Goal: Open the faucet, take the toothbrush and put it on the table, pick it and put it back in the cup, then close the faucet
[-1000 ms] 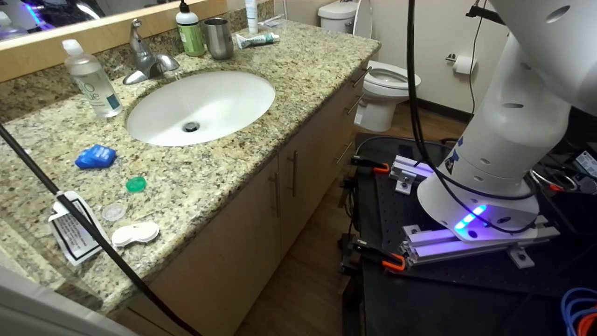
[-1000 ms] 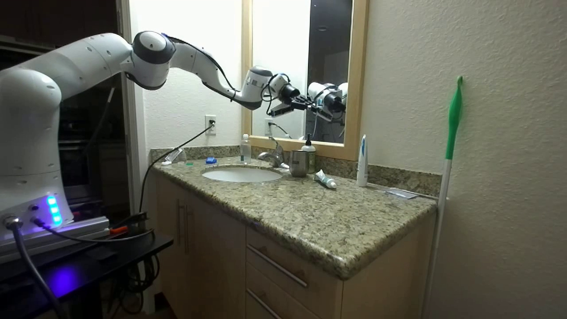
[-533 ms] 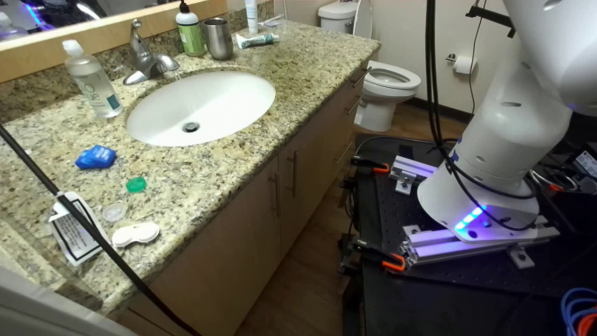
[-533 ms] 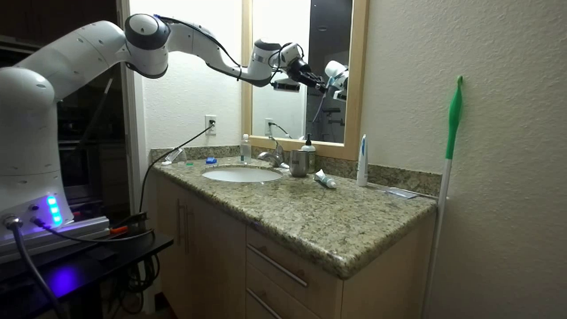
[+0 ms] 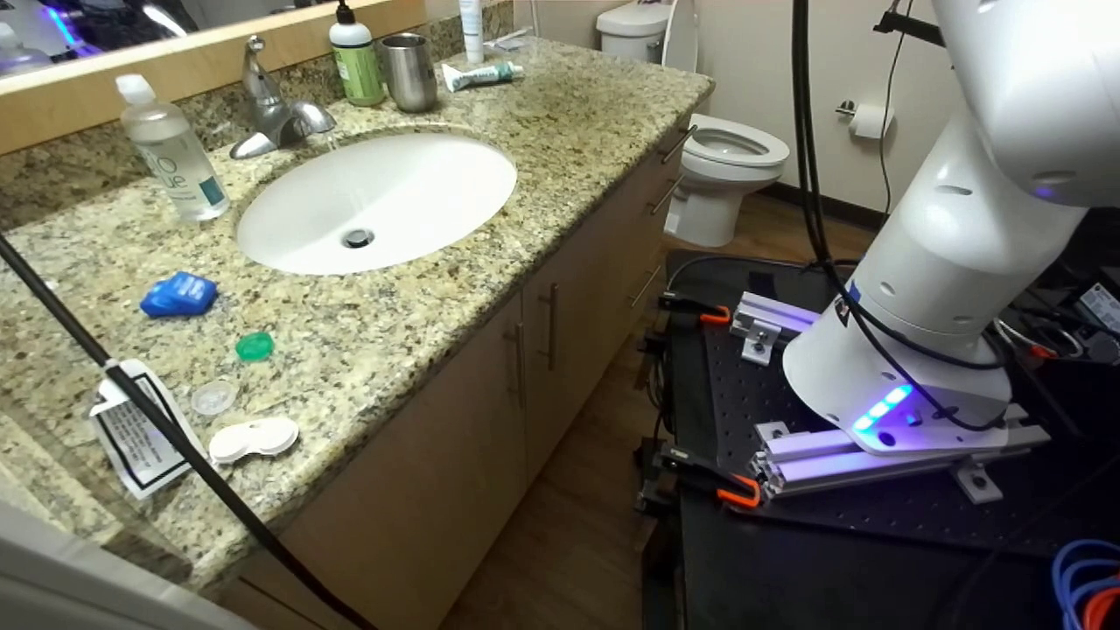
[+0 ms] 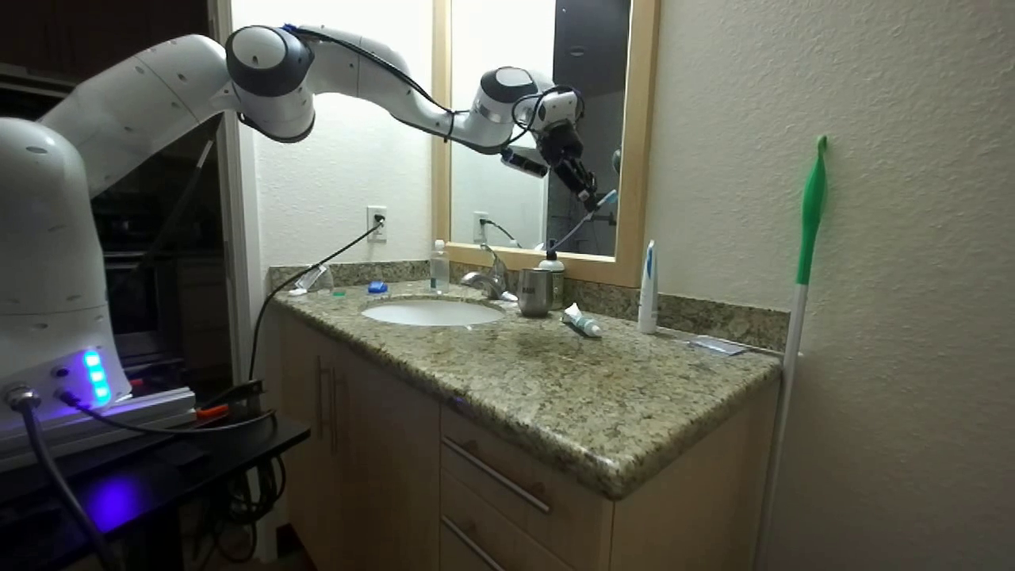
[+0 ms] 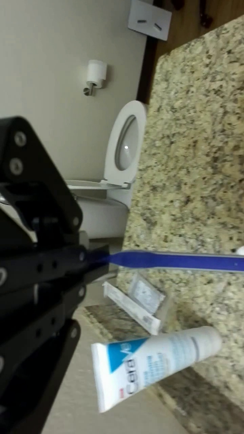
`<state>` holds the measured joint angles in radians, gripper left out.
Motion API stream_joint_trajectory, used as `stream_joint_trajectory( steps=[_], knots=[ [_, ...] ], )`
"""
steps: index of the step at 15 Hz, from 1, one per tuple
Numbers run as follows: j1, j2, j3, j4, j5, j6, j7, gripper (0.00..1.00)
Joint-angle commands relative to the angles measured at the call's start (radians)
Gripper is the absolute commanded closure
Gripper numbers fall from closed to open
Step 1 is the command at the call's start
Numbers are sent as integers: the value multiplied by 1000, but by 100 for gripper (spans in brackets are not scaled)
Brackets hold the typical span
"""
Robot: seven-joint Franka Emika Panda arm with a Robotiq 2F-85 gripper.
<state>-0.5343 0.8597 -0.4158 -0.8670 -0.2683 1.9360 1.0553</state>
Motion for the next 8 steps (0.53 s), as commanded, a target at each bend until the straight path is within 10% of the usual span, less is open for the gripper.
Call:
stream_joint_trajectory(
  steps=[1, 8],
  knots=[
    [-41, 58, 82, -5, 87, -37, -91, 99],
    [-100, 189, 130, 79, 180, -264, -329, 99]
  ],
)
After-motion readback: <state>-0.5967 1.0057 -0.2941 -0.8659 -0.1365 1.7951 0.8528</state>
